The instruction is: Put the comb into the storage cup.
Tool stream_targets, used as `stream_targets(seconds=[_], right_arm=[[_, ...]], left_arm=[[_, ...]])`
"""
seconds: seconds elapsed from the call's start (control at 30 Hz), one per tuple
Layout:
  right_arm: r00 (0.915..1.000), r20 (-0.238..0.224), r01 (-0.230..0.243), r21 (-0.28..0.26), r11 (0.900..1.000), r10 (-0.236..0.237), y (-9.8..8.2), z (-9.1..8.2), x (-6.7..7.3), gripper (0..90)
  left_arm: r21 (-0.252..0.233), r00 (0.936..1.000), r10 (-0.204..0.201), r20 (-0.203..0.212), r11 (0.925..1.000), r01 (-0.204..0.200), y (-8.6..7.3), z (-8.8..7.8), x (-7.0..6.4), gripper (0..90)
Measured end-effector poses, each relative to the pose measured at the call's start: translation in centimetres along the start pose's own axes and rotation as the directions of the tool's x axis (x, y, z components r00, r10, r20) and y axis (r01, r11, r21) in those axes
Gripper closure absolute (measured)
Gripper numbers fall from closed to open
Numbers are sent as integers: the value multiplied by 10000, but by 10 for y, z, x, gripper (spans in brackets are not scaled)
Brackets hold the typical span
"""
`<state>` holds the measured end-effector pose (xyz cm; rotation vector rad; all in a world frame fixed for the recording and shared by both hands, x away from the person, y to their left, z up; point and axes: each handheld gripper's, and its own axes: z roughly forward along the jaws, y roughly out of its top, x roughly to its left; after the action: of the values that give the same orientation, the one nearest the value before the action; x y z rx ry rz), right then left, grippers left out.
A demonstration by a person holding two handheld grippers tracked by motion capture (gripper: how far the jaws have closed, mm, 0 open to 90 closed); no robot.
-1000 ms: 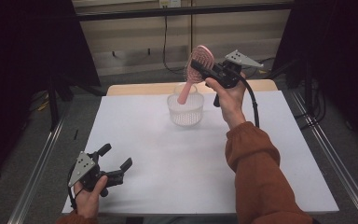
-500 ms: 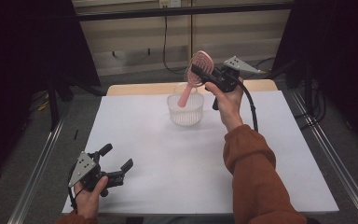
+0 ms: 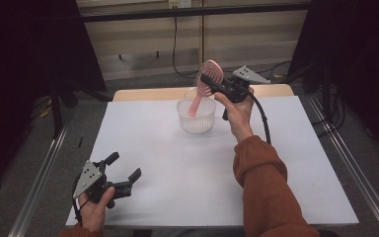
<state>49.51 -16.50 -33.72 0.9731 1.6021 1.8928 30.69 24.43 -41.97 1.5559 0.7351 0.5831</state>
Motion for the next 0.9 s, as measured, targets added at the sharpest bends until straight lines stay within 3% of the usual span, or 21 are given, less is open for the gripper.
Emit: stream_targets(seconds=[0.9], right_arm=[[9964,777,-381,491,9981,342,-40,6,-5,645]], left_arm=[[241,10000,-13,84,9997,11,-2,3,1,35]])
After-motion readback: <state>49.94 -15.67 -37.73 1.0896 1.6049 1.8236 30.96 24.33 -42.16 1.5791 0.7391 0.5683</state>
